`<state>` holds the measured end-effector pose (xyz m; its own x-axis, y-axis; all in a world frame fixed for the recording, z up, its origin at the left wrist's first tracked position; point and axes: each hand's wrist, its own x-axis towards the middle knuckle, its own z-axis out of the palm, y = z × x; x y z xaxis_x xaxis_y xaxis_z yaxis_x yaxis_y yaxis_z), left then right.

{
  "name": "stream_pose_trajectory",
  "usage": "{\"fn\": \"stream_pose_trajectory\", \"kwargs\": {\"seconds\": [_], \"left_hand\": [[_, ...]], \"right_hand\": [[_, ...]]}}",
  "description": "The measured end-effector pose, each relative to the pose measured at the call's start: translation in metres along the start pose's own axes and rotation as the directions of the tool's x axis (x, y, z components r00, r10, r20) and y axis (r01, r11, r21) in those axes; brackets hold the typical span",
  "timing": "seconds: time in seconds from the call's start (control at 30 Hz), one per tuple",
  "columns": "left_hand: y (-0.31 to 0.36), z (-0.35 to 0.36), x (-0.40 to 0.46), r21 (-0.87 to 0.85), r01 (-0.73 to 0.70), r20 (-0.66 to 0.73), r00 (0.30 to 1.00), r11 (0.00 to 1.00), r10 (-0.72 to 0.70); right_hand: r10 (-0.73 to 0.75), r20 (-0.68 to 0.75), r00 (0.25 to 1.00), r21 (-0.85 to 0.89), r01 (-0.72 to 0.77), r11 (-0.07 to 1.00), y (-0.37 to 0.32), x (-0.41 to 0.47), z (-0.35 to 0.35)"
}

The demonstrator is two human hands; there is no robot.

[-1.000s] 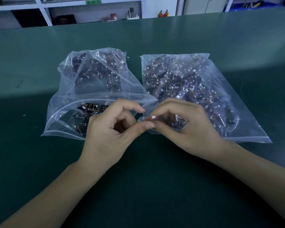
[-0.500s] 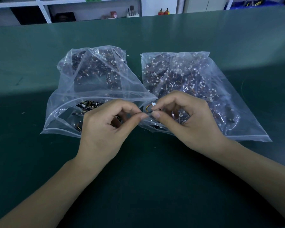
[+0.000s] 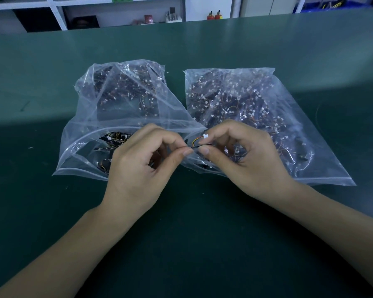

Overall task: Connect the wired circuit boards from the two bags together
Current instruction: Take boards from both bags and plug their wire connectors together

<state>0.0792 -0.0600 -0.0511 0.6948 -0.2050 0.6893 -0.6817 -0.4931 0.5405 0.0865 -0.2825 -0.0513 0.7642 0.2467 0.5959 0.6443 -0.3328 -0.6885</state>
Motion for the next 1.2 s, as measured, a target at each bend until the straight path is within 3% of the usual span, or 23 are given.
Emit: {"fn": "stream_pose_trajectory", "kwargs": {"seconds": [0.43,0.63,0.83,1.2], "left_hand": [[-0.002,0.0,-0.002,0.08,-0.012,-0.018,1.0,0.997,0.013],[-0.001,-0.006,0.002,0.093,-0.044,-0.092,0.994,0.995,0.052],[0.001,-0.006,0.002,0.092,-0.106,-0.001,0.994,0.99,0.107],[-0.006,-0.002,0.01,0.403,-0.391,0.185,0.92,0.827,0.345]], "right_hand": [[-0.017,0.027,0.999,-0.038,0.019,0.999,-0.002,0.002,-0.002],[0.005,0.191,0.982,-0.273,0.049,0.961,0.001,0.002,-0.007],[-0.025,0.059,0.998,-0.222,0.038,0.974,0.003,0.004,-0.011],[-0.08,0.019,0.997,-0.191,0.082,0.978,0.005,0.003,-0.009]]}}
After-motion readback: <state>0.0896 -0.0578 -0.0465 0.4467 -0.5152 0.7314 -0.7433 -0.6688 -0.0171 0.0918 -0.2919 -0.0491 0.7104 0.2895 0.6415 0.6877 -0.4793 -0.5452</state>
